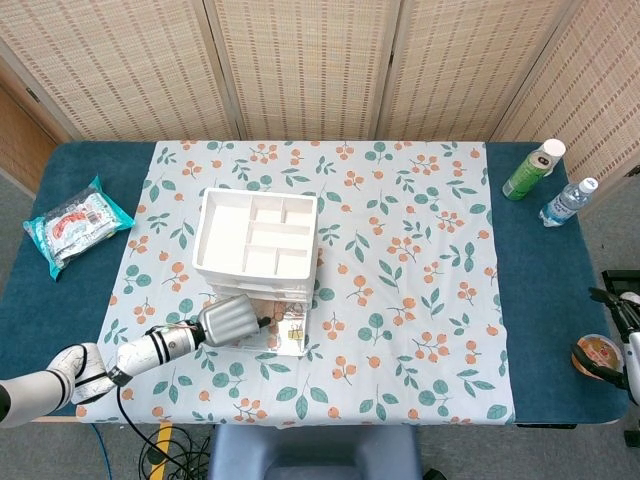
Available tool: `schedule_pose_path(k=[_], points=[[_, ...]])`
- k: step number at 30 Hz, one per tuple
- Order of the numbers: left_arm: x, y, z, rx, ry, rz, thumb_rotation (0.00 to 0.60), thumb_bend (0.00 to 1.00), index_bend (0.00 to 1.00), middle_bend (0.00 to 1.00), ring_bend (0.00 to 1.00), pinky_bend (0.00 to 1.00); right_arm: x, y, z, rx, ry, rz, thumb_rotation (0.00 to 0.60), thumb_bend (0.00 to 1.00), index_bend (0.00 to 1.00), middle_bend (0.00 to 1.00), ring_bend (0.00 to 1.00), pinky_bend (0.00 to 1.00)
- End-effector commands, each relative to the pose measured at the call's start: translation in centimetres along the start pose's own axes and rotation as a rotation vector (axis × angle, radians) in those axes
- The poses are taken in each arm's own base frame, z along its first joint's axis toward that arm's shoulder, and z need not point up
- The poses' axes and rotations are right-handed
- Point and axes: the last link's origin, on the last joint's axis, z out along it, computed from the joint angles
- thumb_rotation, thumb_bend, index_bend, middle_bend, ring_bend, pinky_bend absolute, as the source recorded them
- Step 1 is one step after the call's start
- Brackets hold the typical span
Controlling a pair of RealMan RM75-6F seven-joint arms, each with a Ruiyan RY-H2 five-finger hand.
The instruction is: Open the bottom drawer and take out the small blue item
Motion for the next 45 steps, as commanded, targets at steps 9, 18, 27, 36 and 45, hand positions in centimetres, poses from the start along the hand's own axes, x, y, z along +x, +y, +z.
schedule_pose_path(k=[9, 18, 27, 36, 45], points=[[-0.6, 0.0, -0.1, 0.009, 0.005, -0.013, 0.6, 0.26, 0.29, 1.0, 1.0, 1.0, 0.0, -0.1, 0.1, 0.002, 0.001, -0.003, 0.6, 0.21, 0.18, 0.29, 0.33, 0.36], [-1.2, 0.0, 0.1, 0.014, -0.005, -0.022, 0.6, 0.26, 0.28, 1.0, 1.0, 1.0, 0.0, -0.3, 0.2, 0.003, 0.001, -0.006, 0.6, 0.21, 0.18, 0.29, 0.33, 0.36], [-1.6, 0.2, 0.2, 0.01, 0.004, -0.039, 0.6, 0.26, 0.31, 1.0, 1.0, 1.0, 0.1, -0.4, 0.1, 0.002, 0.004, -0.011, 0.6, 0.21, 0.18, 0.29, 0.33, 0.36], [-1.9, 0.3, 0.6, 0.012, 0.006, -0.046, 0.6, 0.26, 0.34, 1.0, 1.0, 1.0, 0.2, -0.4, 0.0, -0.002, 0.007, -0.013, 0.6, 0.21, 0.18, 0.29, 0.33, 0.36], [-2.2, 0.1, 0.6, 0.02, -0.003, -0.044, 0.6, 0.26, 0.34, 1.0, 1.0, 1.0, 0.2, -0.5, 0.0, -0.001, 0.007, -0.013, 0.6, 0.21, 0.18, 0.3, 0.33, 0.36]])
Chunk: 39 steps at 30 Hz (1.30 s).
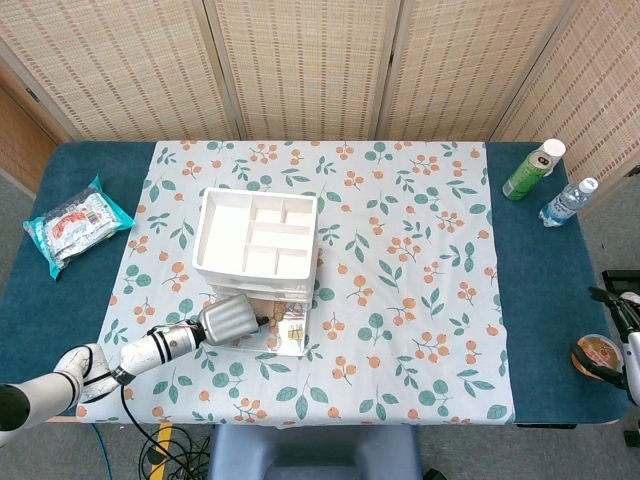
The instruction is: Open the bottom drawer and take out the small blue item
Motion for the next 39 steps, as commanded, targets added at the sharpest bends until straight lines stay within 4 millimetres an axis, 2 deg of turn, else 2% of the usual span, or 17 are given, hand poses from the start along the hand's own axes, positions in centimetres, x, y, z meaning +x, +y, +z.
schedule_pose_path(k=[1, 10, 29, 39], points=[[-0.03, -0.07, -0.07, 0.003, 0.0, 0.001, 0.6, 0.26, 0.34, 1.0, 1.0, 1.0, 0.02, -0.02, 0.02, 0.001, 0.001, 0.0, 0.6, 0.21, 0.18, 0.3, 0.33, 0.36], [0.04, -0.06, 0.23, 0.002, 0.013, -0.015, 0.6, 0.25, 0.34, 1.0, 1.0, 1.0, 0.05, -0.07, 0.0, 0.0, 0.003, -0.002, 0.6, 0.21, 0.18, 0.3, 0.33, 0.36], [-0.11, 0.12, 0.69, -0.004, 0.03, -0.057, 0.6, 0.26, 0.45, 1.0, 1.0, 1.0, 0.13, -0.06, 0.08, -0.002, 0.004, -0.003, 0.6, 0.21, 0.18, 0.3, 0.33, 0.36], [0.47, -0.21, -0.29, 0.026, 0.078, -0.09, 0.6, 0.26, 0.46, 1.0, 1.0, 1.0, 0.04, -0.2, 0.31, 0.005, 0.005, 0.001, 0.6, 0.21, 0.18, 0.3, 0.33, 0.36]])
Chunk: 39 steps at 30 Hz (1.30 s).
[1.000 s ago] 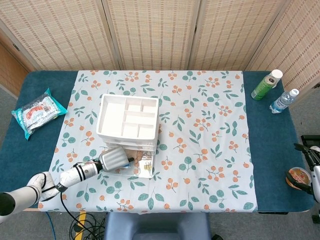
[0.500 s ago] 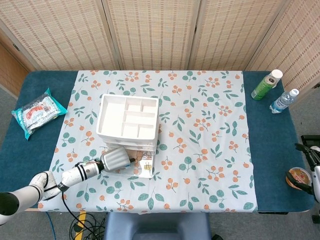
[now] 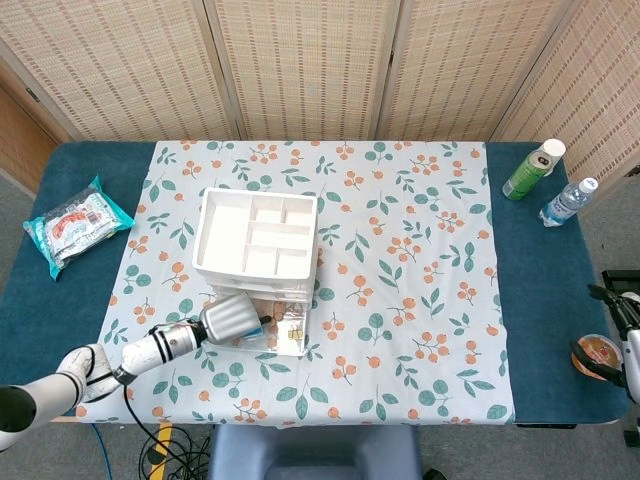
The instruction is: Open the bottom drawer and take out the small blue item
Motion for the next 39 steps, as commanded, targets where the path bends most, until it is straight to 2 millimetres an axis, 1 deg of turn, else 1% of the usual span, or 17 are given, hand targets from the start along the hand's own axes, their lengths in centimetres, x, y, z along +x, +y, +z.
schedule_pose_path(k=[1, 14, 20, 26, 28, 31, 34, 39], points=[[0.3, -0.2, -0.5, 0.016, 0.02, -0.012, 0.6, 0.26, 0.46, 1.0, 1.0, 1.0, 0.0, 0.0, 0.0, 0.001, 0.0, 0.001, 0.6, 0.21, 0.18, 0.3, 0.33, 0.36], [2.5, -0.5, -4.1, 0.094, 0.12, -0.054, 0.6, 0.26, 0.46, 1.0, 1.0, 1.0, -0.4, -0.4, 0.5, 0.021, -0.009, 0.009, 0.6, 0.21, 0.18, 0.3, 0.33, 0.36], [3.0, -0.9, -6.7, 0.158, 0.115, -0.095, 0.6, 0.26, 0.46, 1.0, 1.0, 1.0, -0.5, -0.5, 0.6, 0.03, -0.009, 0.015, 0.6, 0.21, 0.18, 0.3, 0.33, 0.36], [2.4, -1.5, -9.4, 0.241, 0.056, -0.116, 0.6, 0.26, 0.46, 1.0, 1.0, 1.0, -0.6, -0.5, 0.7, 0.037, -0.014, 0.017, 0.6, 0.21, 0.18, 0.3, 0.33, 0.36], [2.0, -1.5, -10.2, 0.27, 0.032, -0.154, 0.6, 0.26, 0.46, 1.0, 1.0, 1.0, -0.7, -0.5, 0.7, 0.041, -0.016, 0.017, 0.6, 0.21, 0.18, 0.3, 0.33, 0.36], [1.4, -1.6, -11.4, 0.306, -0.001, -0.162, 0.6, 0.26, 0.46, 1.0, 1.0, 1.0, -0.7, -0.5, 0.8, 0.044, -0.018, 0.016, 0.6, 0.21, 0.18, 0.3, 0.33, 0.36], [0.6, -1.4, -12.0, 0.339, -0.037, -0.209, 0.6, 0.25, 0.45, 1.0, 1.0, 1.0, -0.7, -0.6, 0.8, 0.049, -0.018, 0.016, 0.6, 0.21, 0.18, 0.3, 0.33, 0.36], [-0.6, -1.2, -12.2, 0.366, -0.092, -0.234, 0.6, 0.26, 0.45, 1.0, 1.0, 1.0, -0.6, -0.7, 0.9, 0.053, -0.016, 0.018, 0.6, 0.21, 0.18, 0.3, 0.33, 0.36]])
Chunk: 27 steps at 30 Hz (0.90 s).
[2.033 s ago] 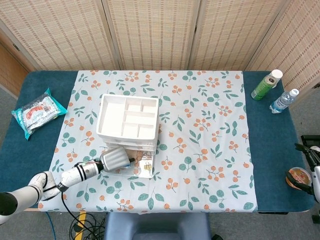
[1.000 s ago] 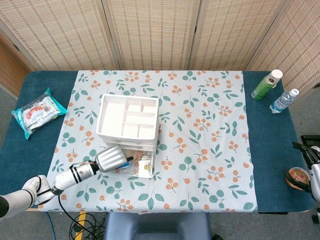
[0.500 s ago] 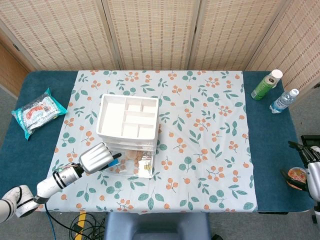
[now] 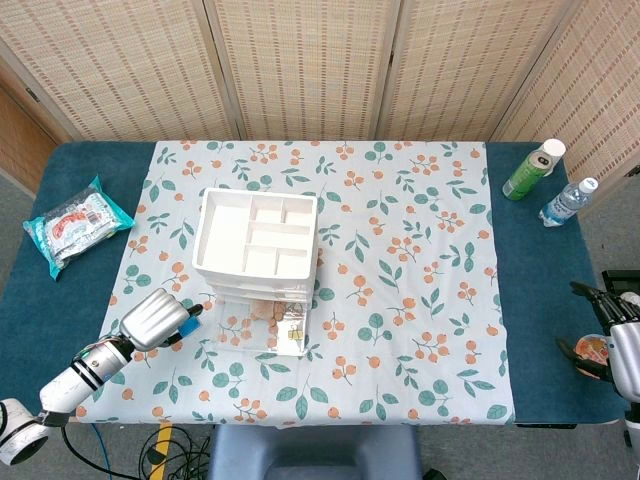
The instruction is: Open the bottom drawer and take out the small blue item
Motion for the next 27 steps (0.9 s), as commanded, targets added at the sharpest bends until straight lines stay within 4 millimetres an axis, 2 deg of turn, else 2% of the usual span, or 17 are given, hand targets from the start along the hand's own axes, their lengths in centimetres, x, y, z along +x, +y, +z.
schedule_pose_path(k=[1, 7, 10, 16, 20, 23, 27], points=[[-0.9, 0.1, -0.1, 0.022, -0.032, -0.028, 0.6, 0.25, 0.45, 1.0, 1.0, 1.0, 0.1, 0.0, 0.0, 0.0, 0.003, 0.0, 0.6, 0.21, 0.18, 0.3, 0.33, 0.36], [-2.1, 0.8, 0.6, 0.023, -0.071, -0.046, 0.6, 0.25, 0.43, 1.0, 1.0, 1.0, 0.2, -0.1, -0.1, -0.004, 0.006, -0.005, 0.6, 0.21, 0.18, 0.3, 0.34, 0.36], [-2.2, 1.1, 0.8, 0.028, -0.091, -0.075, 0.6, 0.26, 0.35, 1.0, 1.0, 1.0, 0.3, -0.1, -0.2, -0.006, 0.011, -0.006, 0.6, 0.21, 0.18, 0.3, 0.34, 0.36], [-2.1, 1.1, 0.8, 0.05, -0.098, -0.088, 0.6, 0.26, 0.27, 0.99, 1.0, 1.0, 0.3, -0.1, -0.2, -0.003, 0.012, -0.003, 0.6, 0.21, 0.18, 0.3, 0.34, 0.36], [-1.4, 0.6, 0.2, 0.107, -0.065, -0.123, 0.6, 0.25, 0.2, 0.97, 1.0, 1.0, 0.3, 0.0, -0.1, -0.002, 0.01, -0.005, 0.6, 0.21, 0.18, 0.3, 0.34, 0.36], [-0.6, -0.2, -0.8, 0.198, -0.002, -0.176, 0.6, 0.25, 0.19, 0.94, 1.0, 1.0, 0.4, 0.2, -0.1, -0.01, -0.001, -0.012, 0.6, 0.21, 0.18, 0.3, 0.34, 0.36], [0.4, -1.9, -2.7, 0.365, 0.05, -0.241, 0.6, 0.25, 0.2, 0.84, 0.88, 1.0, 0.4, 0.4, -0.1, -0.013, -0.033, -0.028, 0.6, 0.21, 0.18, 0.3, 0.34, 0.36]])
